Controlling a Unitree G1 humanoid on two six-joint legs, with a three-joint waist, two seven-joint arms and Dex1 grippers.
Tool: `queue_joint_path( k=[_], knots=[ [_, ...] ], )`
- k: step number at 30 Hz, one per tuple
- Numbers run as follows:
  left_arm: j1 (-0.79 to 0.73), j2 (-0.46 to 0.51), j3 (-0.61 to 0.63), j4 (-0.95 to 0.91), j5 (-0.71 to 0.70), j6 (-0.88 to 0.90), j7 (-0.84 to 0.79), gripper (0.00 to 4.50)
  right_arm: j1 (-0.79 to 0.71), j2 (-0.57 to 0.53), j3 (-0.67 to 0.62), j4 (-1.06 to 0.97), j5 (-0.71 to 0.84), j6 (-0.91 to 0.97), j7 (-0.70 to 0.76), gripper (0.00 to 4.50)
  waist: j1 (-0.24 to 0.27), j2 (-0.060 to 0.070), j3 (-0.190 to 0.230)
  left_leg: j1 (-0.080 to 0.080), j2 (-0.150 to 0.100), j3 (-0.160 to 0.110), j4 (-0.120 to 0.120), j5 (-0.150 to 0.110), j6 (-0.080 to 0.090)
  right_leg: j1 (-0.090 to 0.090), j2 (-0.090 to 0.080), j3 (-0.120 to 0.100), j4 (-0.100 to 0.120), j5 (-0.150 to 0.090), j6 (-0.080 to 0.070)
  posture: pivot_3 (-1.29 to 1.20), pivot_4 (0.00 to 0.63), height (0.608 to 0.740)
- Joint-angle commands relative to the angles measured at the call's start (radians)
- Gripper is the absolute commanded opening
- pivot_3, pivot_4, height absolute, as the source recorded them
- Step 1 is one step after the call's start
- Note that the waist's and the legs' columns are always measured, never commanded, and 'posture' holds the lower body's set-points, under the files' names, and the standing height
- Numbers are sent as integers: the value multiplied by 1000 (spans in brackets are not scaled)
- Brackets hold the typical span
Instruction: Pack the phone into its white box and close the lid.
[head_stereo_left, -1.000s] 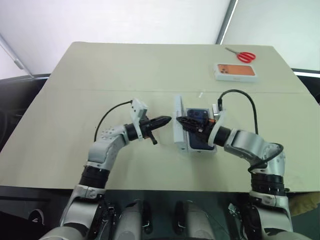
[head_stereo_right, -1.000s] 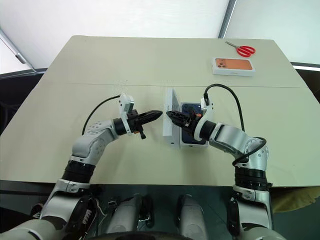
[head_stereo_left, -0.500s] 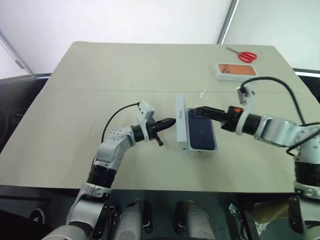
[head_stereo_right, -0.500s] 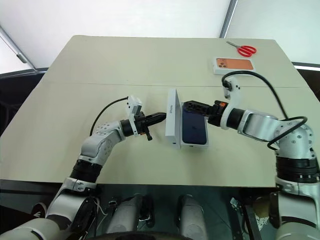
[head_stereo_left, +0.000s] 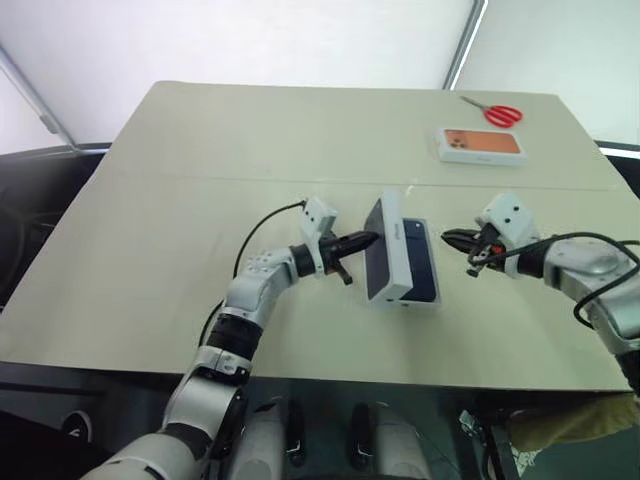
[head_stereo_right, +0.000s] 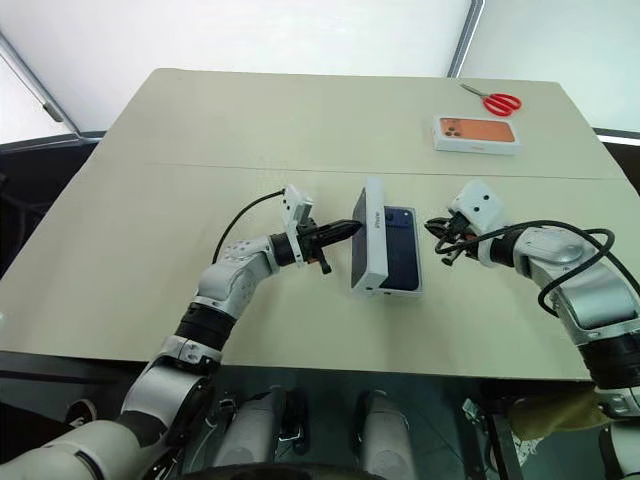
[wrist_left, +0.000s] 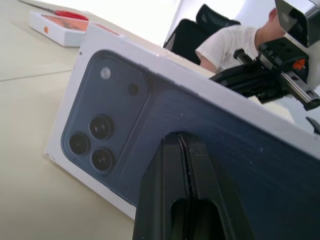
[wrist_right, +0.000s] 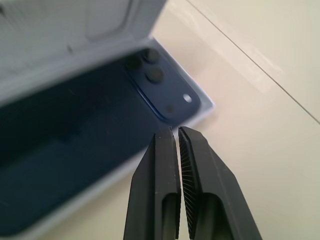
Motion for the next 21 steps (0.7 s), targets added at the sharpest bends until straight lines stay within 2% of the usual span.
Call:
queue_joint_path(
  k=[1,9,18,21],
  knots=[
    [-41,-30,-5,50,17,-49,-10,0,-26,21,-39,7,-49,-50,32,58,-1,0,0,0,0,0,0,0,0,0,-1,0,0,0,0,0,150,738],
    [-63,-32,12,93,33,-81,-17,0,-19,68,-45,27,-149,-96,48,58,-1,0,0,0,0,0,0,0,0,0,-2,0,0,0,0,0,150,738],
    [25,111,15,-111,1,53,-57,0,-48,123,-34,48,-226,-139,62,58,-7,0,0,0,1,-1,0,2,-3,0,-1,0,1,0,0,0,150,738],
    [59,157,13,-191,-28,149,-75,0,-57,137,-39,52,-234,-142,68,58,-3,0,0,0,0,-1,0,2,-3,0,-2,0,1,0,0,0,150,738]
  ],
)
